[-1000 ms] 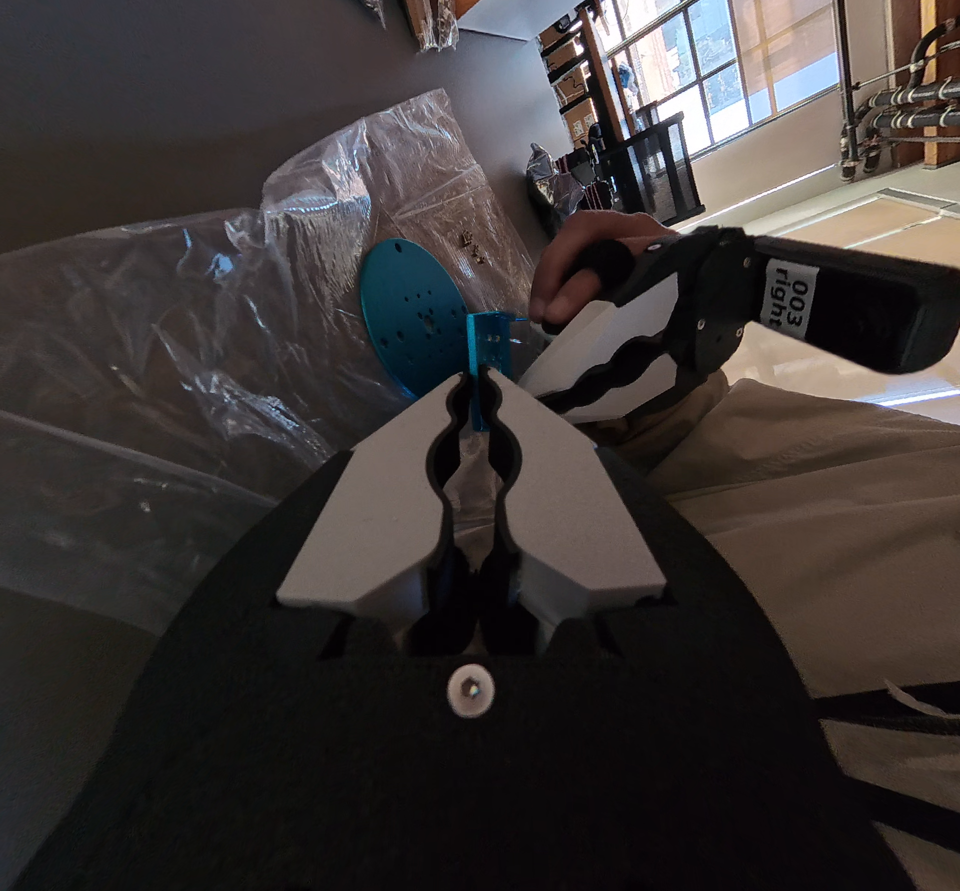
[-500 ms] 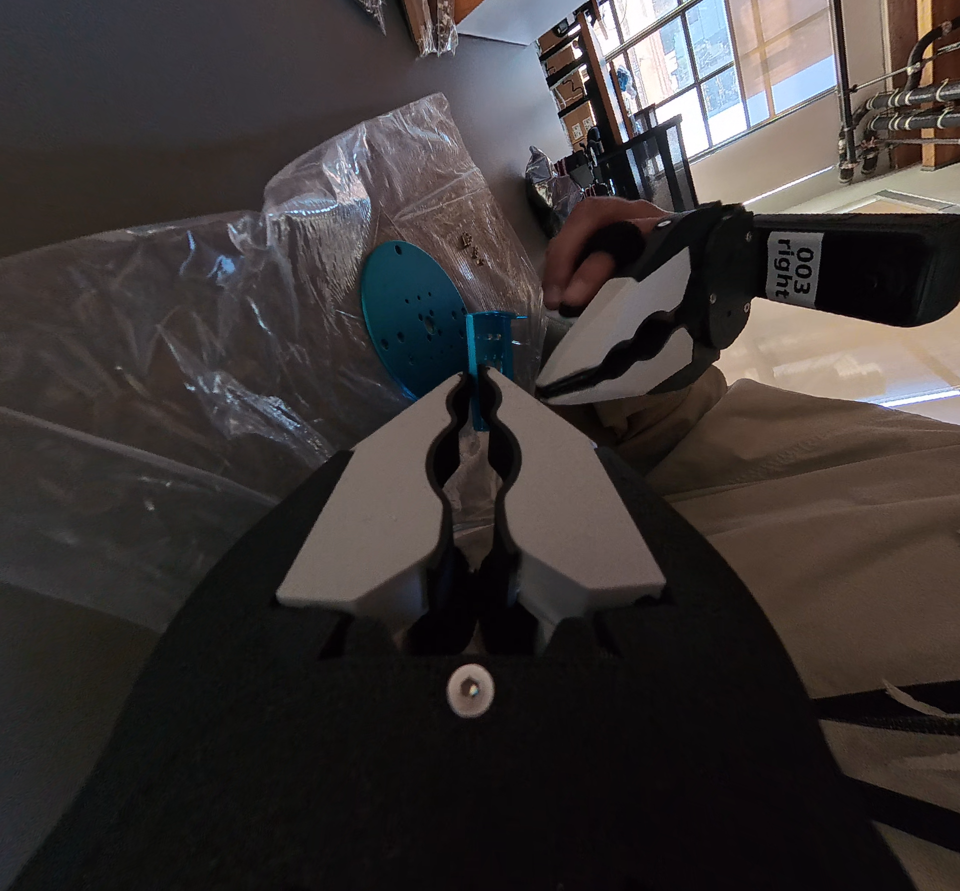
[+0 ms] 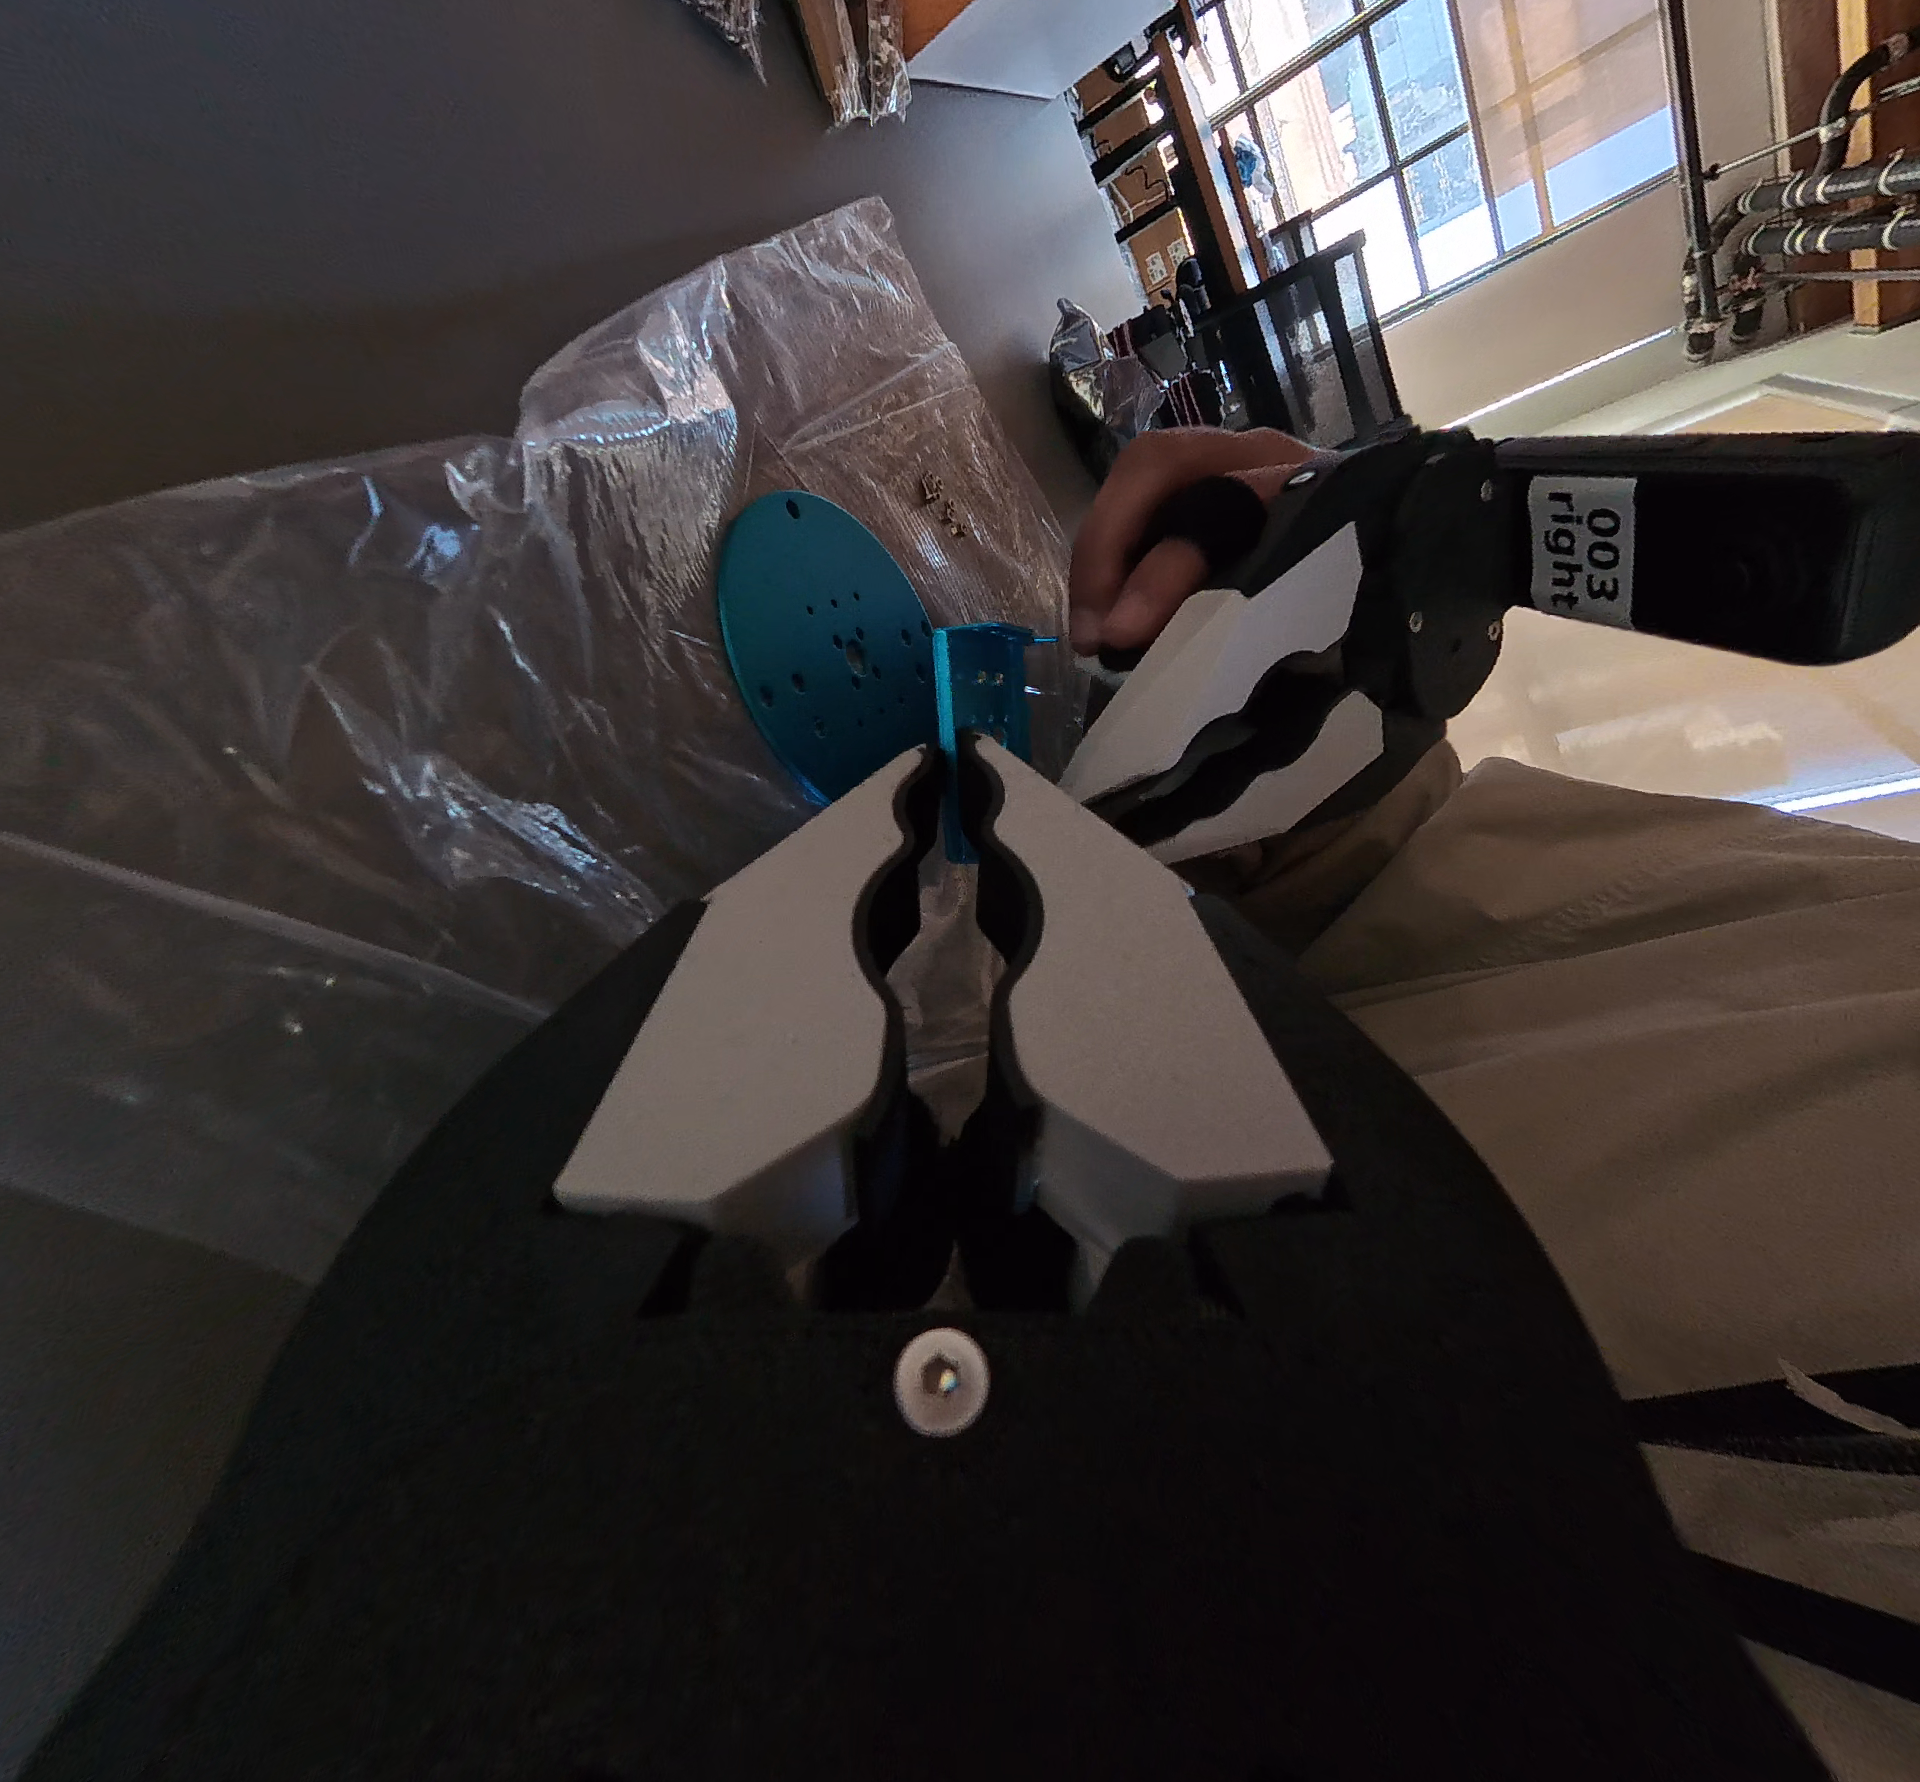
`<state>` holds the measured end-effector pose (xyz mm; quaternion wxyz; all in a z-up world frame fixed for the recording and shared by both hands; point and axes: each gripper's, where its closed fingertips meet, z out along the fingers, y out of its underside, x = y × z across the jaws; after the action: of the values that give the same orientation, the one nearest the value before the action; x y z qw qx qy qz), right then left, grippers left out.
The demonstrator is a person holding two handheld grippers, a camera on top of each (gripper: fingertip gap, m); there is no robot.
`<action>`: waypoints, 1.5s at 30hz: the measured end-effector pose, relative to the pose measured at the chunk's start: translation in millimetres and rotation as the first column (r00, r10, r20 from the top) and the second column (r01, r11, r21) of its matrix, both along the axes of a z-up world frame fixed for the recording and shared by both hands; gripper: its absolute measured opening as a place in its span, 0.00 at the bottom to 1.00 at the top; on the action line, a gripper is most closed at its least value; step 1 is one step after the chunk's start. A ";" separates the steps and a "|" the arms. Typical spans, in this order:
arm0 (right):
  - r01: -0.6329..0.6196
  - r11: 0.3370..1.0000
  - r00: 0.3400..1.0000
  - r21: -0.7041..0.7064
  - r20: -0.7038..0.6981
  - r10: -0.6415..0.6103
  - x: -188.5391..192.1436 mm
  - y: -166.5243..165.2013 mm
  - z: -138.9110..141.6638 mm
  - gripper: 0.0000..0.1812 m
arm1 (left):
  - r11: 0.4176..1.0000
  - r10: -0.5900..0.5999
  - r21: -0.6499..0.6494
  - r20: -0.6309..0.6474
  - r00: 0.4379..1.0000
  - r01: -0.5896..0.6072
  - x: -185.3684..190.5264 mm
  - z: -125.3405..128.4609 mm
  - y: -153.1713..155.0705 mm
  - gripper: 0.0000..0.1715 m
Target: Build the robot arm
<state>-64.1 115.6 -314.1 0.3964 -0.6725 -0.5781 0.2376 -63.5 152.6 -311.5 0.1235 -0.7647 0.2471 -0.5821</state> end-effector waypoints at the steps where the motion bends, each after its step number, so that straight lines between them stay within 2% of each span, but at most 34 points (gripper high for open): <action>1: 0.004 1.000 1.000 0.008 0.006 -0.004 2.5 1.1 0.8 0.05 | 1.000 0.002 -0.001 0.000 1.000 -0.002 -0.2 -0.1 0.3 0.01; 5: 0.008 1.000 0.998 0.009 0.064 -0.008 19.6 1.8 -0.6 0.05 | 1.000 0.011 -0.006 0.006 1.000 -0.011 -1.0 0.7 1.9 0.00; 10: 0.004 0.999 0.986 -0.040 0.166 0.003 37.3 -4.4 -19.4 0.04 | 0.999 0.032 -0.033 0.032 0.999 -0.031 -3.0 4.0 6.4 0.01; 15: 0.003 1.000 0.987 -0.018 0.160 0.000 37.6 0.5 -23.4 0.04 | 0.999 0.038 -0.020 0.031 0.999 -0.037 -3.5 4.6 7.9 0.01; 19: 0.032 0.994 0.981 -0.103 0.193 -0.012 56.1 3.7 -31.9 0.05 | 0.999 0.052 0.007 0.027 0.998 -0.052 -5.9 6.2 12.3 0.01; 21: 0.080 0.987 0.976 -0.142 0.213 -0.049 71.4 9.4 -24.8 0.06 | 0.998 0.057 0.013 0.037 0.998 -0.057 -6.2 8.4 13.9 0.01; 23: 0.117 0.975 0.985 -0.191 0.144 -0.090 80.7 14.1 -6.3 0.06 | 0.998 0.060 0.025 0.033 0.998 -0.061 -7.1 8.0 15.6 0.01; 27: 0.227 0.964 0.970 -0.142 0.126 -0.210 107.1 35.0 0.7 0.08 | 0.997 0.062 0.037 0.026 0.998 -0.063 -6.6 5.9 16.8 0.01; 33: 0.225 0.965 0.965 -0.135 0.171 -0.201 102.1 29.5 -6.3 0.05 | 0.995 0.070 0.070 0.010 0.998 -0.070 -6.9 4.0 19.1 0.01; 36: 0.206 0.976 0.961 -0.068 0.201 -0.189 92.0 26.6 -9.6 0.05 | 0.996 0.073 0.045 0.034 0.997 -0.075 -7.6 7.0 19.8 0.01; 39: 0.253 0.967 0.949 0.032 0.188 -0.254 97.4 40.3 -8.8 0.04 | 0.995 0.078 0.053 0.031 0.996 -0.080 -8.8 6.6 22.0 0.01; 41: 0.289 0.957 0.940 0.036 0.180 -0.291 105.2 48.3 -11.6 0.05 | 0.994 0.081 0.072 0.016 0.997 -0.082 -9.2 4.7 23.3 0.01; 45: 0.275 0.959 0.938 0.067 0.201 -0.283 107.2 49.2 -18.1 0.06 | 0.994 0.072 0.086 0.010 0.997 -0.072 -8.0 4.2 21.1 0.01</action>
<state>43.1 164.8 -332.2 0.3759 -0.7612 -0.5197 0.0961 -71.5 173.7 -307.4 0.1780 -0.7652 0.2437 -0.5687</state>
